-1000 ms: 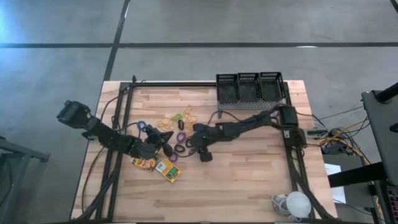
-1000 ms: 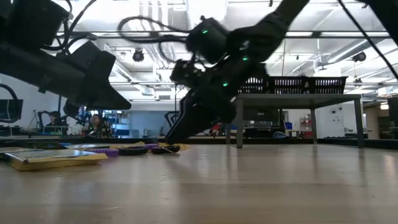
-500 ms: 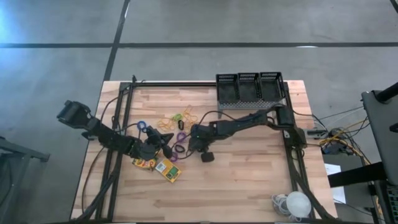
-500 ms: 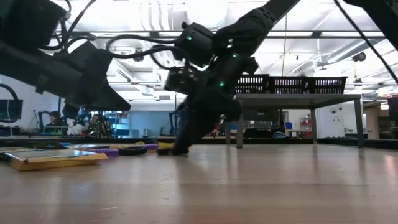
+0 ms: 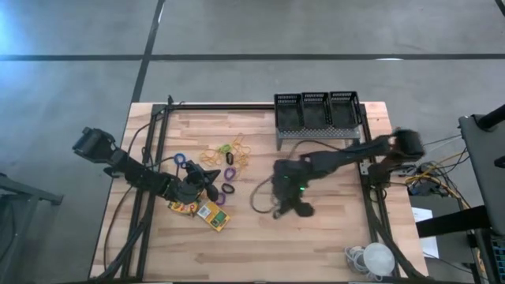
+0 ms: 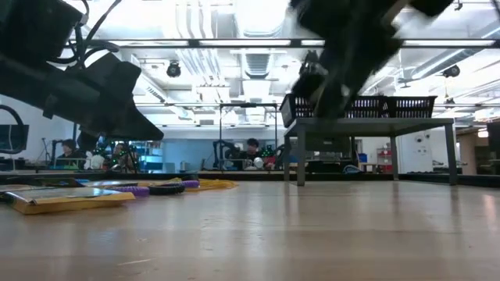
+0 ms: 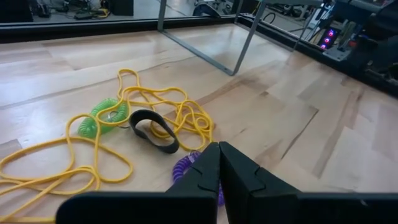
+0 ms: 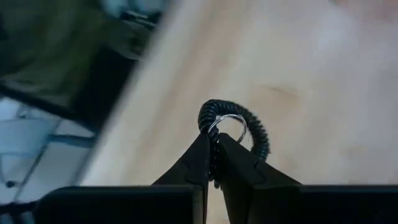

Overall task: Pick & Place Office Desk Supplies
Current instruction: Put the black spring keychain into the right black basket on the shelf

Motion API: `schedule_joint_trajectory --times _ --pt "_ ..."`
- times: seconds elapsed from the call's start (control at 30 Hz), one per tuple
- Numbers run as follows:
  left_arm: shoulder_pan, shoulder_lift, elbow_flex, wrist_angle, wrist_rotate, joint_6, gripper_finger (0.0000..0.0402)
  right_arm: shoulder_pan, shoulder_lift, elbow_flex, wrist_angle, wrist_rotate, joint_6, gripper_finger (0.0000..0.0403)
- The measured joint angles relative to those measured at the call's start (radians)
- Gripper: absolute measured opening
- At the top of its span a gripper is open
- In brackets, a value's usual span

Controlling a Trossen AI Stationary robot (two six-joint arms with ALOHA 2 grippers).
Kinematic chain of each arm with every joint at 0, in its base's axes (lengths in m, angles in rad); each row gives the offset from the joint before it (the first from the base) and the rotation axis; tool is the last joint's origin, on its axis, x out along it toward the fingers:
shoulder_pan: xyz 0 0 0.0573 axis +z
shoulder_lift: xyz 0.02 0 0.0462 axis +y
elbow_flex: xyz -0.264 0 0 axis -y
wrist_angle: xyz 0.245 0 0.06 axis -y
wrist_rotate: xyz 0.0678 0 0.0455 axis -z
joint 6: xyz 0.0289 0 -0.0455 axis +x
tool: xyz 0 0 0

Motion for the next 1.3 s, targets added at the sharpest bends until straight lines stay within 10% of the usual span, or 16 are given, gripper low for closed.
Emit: schedule_joint_trajectory --times 0.23,0.57,0.7,0.9,1.3 --pt "0.0 0.0 0.0 -0.001 -0.002 0.0 0.001 0.016 -0.351 -0.129 0.174 0.11 -0.055 0.002" --pt "0.0 0.0 0.0 -0.001 -0.003 0.0 0.001 0.011 -0.8 -0.213 -0.007 1.273 0.107 0.002" --pt "0.0 0.0 0.0 -0.001 -0.003 0.0 0.001 -0.063 -0.883 -0.172 -0.223 1.484 0.237 0.002" --pt "0.0 0.0 0.0 -0.001 -0.018 0.0 0.001 -0.36 -0.875 -0.086 -0.438 1.421 0.322 0.002" --pt "0.0 0.0 0.0 -0.001 -0.019 0.0 0.001 -1.048 -0.589 -0.014 -0.484 0.794 0.111 0.002"
